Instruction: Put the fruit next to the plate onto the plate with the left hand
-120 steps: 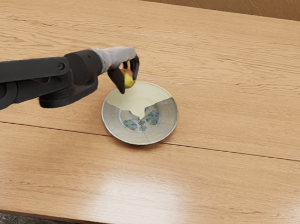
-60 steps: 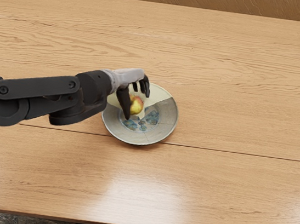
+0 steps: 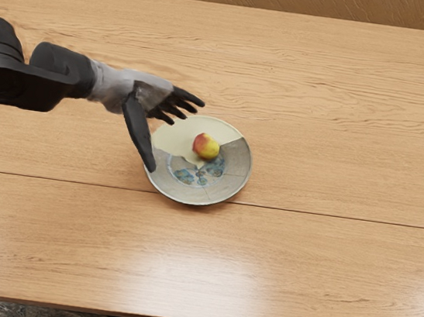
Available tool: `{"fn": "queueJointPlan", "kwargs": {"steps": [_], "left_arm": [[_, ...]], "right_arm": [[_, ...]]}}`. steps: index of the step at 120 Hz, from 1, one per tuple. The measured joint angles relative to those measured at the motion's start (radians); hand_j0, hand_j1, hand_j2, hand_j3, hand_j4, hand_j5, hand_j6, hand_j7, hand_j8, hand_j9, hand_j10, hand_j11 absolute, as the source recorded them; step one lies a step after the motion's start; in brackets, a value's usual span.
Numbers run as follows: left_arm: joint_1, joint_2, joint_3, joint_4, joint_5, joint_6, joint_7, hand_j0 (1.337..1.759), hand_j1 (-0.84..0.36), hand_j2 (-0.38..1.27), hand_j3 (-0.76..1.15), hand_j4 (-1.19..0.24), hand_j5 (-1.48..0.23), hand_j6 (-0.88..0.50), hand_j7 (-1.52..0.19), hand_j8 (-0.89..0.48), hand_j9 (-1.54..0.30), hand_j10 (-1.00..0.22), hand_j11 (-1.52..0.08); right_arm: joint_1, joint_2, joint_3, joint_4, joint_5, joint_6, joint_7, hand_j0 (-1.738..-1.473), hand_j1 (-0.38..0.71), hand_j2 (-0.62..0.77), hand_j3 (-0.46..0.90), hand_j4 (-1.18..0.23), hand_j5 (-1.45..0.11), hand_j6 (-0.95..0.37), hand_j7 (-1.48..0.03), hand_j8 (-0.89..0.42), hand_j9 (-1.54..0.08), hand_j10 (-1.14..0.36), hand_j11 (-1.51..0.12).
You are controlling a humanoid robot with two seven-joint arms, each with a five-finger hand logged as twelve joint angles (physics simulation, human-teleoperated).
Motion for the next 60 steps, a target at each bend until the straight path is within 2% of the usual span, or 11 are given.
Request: {"fn": "queueJointPlan", "kwargs": {"steps": [9,31,42,60], "left_arm": [[0.099,0.026,-0.097,0.002,-0.097,-0.090,0.000,1.658,0.32,0.02,0.00,-0.04,-0.05,-0.02,-0.05,-0.02,-0.05,-0.03,-0.05],[0.230,0.146,-0.193,0.035,-0.359,-0.161,0.000,1.658,0.34,0.01,0.00,-0.01,-0.02,-0.01,-0.02,-0.01,-0.02,-0.01,-0.02],[0.260,0.184,-0.206,0.049,-0.448,-0.170,0.000,1.658,0.34,0.01,0.00,-0.01,-0.01,-0.01,-0.01,0.00,-0.01,-0.01,-0.01],[0.286,0.187,-0.213,0.065,-0.522,-0.175,0.000,1.658,0.35,0.00,0.00,0.00,-0.01,0.00,-0.01,0.00,-0.01,0.00,-0.01]], "right_arm": [[0.000,0.000,0.000,0.000,0.000,0.000,0.000,-1.658,-0.33,0.00,0.00,-0.01,-0.02,-0.01,-0.02,-0.01,-0.02,-0.01,-0.02],[0.000,0.000,0.000,0.000,0.000,0.000,0.000,-1.658,-0.33,0.00,0.00,-0.01,-0.02,-0.01,-0.02,-0.01,-0.02,-0.01,-0.02],[0.000,0.000,0.000,0.000,0.000,0.000,0.000,-1.658,-0.33,0.00,0.00,-0.01,-0.02,-0.01,-0.02,-0.01,-0.02,-0.01,-0.02],[0.000,0.000,0.000,0.000,0.000,0.000,0.000,-1.658,-0.33,0.00,0.00,-0.01,-0.02,-0.01,-0.02,-0.01,-0.02,-0.01,-0.02]]}}
